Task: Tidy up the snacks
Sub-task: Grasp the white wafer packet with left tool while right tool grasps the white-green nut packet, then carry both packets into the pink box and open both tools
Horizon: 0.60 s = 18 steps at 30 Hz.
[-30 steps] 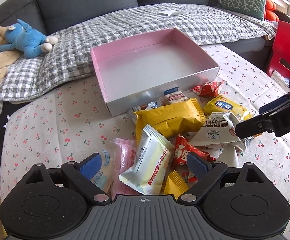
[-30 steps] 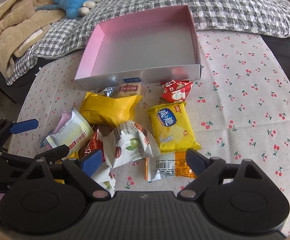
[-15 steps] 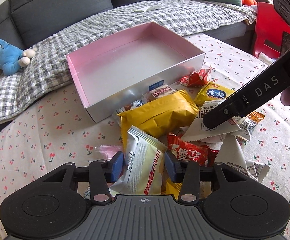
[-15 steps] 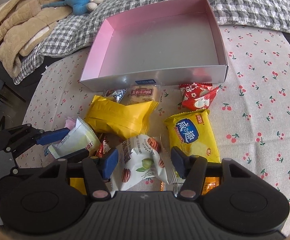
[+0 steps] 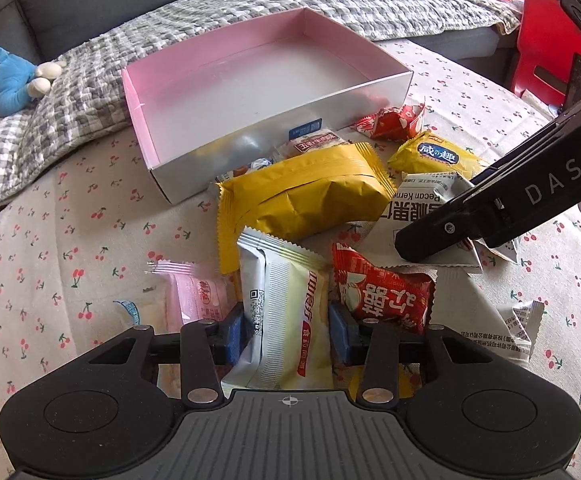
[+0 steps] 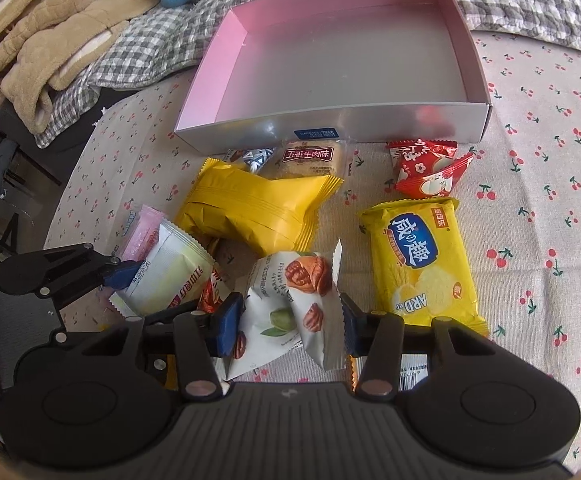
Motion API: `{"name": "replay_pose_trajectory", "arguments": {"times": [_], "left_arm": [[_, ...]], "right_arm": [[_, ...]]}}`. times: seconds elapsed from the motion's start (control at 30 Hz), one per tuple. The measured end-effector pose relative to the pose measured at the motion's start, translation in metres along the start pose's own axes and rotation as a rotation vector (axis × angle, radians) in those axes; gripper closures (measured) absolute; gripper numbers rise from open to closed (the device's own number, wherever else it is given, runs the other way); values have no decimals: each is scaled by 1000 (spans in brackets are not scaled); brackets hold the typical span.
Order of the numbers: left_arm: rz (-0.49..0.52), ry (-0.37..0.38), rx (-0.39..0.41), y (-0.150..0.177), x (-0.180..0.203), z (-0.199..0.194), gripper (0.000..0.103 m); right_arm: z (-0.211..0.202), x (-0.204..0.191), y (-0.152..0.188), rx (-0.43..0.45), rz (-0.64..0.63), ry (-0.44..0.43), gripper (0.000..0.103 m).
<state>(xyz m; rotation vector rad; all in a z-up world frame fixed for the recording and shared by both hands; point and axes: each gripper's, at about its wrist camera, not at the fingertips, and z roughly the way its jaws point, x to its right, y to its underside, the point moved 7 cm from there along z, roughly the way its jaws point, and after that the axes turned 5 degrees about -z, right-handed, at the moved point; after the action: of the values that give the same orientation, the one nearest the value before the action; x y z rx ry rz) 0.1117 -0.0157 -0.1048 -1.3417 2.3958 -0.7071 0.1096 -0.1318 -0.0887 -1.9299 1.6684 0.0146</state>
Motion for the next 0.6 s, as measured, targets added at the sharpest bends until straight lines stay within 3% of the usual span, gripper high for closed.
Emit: {"name": "replay_pose_trajectory", "arguments": {"times": [0.13, 0.43, 0.6], "left_arm": [[-74, 35, -2, -1, -2, -5, 87], [-268, 61, 14, -5, -14, -18, 89], [-314, 44, 46, -10, -17, -30, 89]], "right_arm": [[-4, -2, 0, 6, 8, -20, 60], [-20, -5, -6, 54, 4, -31, 60], [-30, -1, -17, 99, 35, -42, 60]]}}
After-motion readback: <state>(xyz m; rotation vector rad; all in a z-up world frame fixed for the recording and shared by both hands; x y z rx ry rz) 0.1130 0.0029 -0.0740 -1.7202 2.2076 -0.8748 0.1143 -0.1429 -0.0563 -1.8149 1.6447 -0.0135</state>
